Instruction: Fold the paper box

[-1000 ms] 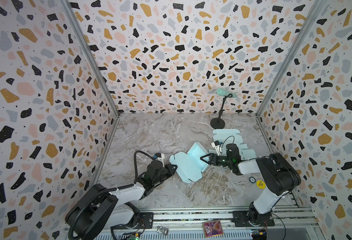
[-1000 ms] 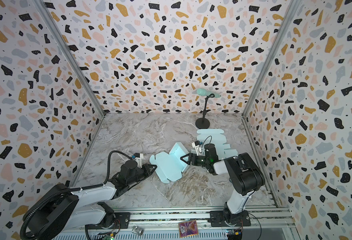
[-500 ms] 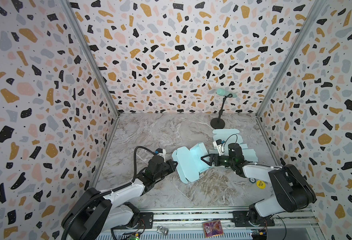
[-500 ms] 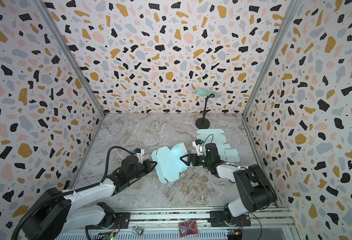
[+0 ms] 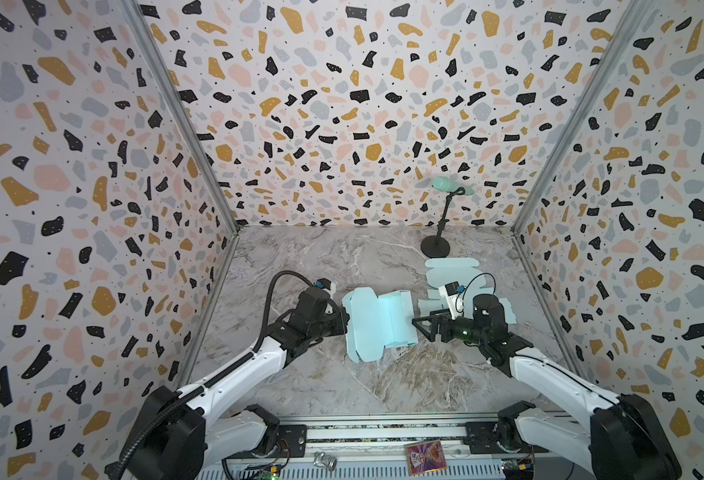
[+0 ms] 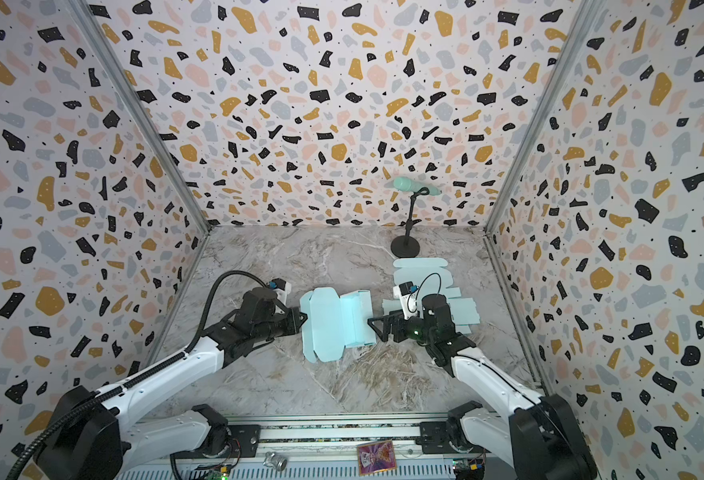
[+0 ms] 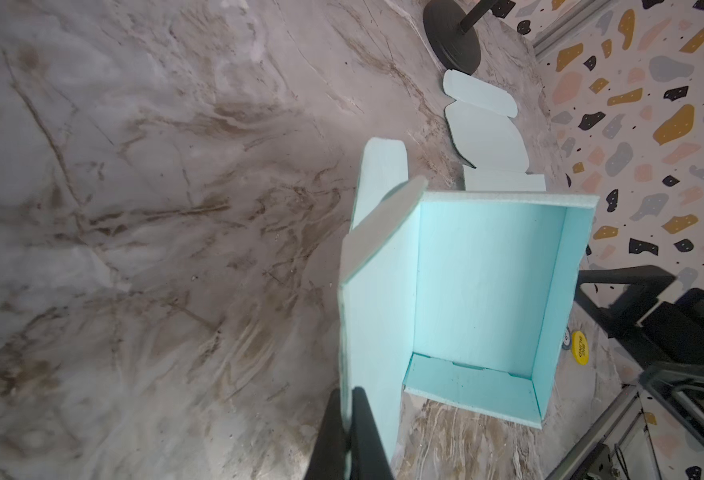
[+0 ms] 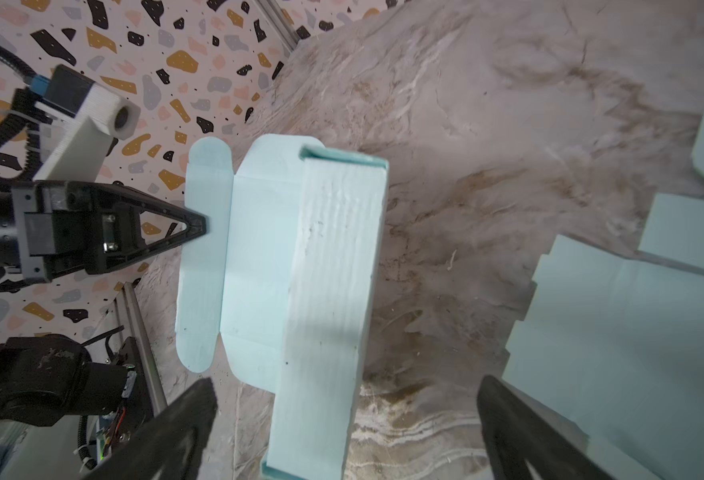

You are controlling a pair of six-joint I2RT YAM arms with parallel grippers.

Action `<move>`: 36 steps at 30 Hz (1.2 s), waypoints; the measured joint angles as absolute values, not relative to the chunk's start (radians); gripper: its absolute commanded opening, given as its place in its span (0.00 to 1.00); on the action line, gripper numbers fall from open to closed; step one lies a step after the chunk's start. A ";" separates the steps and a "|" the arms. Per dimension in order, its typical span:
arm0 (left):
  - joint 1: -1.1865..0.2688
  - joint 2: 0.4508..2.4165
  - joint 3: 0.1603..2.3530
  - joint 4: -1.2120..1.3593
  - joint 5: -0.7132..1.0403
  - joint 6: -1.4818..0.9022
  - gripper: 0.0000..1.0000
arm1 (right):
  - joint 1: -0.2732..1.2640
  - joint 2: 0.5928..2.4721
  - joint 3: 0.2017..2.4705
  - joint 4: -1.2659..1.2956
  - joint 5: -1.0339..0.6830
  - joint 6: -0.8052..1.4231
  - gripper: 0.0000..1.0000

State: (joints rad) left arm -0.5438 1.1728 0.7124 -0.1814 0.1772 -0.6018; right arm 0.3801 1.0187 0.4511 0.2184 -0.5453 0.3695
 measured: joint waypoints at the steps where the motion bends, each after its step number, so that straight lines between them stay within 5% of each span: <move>1: -0.544 1.185 0.747 -0.218 0.180 -0.566 0.02 | 0.380 0.982 0.451 0.210 -0.532 0.352 0.99; 8: -0.544 1.277 0.959 -0.449 0.210 -0.353 0.02 | 0.379 0.936 0.453 0.305 -0.580 0.218 1.00; 20: -0.569 1.338 1.184 -0.751 0.205 -0.118 0.02 | 0.395 1.280 0.635 0.554 -0.814 0.022 0.98; 36: -0.697 1.413 1.313 -0.877 0.089 -0.021 0.02 | 0.441 1.691 1.005 0.283 -1.010 -0.318 0.90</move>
State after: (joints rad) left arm -0.6971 1.4132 1.3128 -0.8768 0.0895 -0.0208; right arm 0.4408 1.6909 1.0054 0.2832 -1.0100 -0.3183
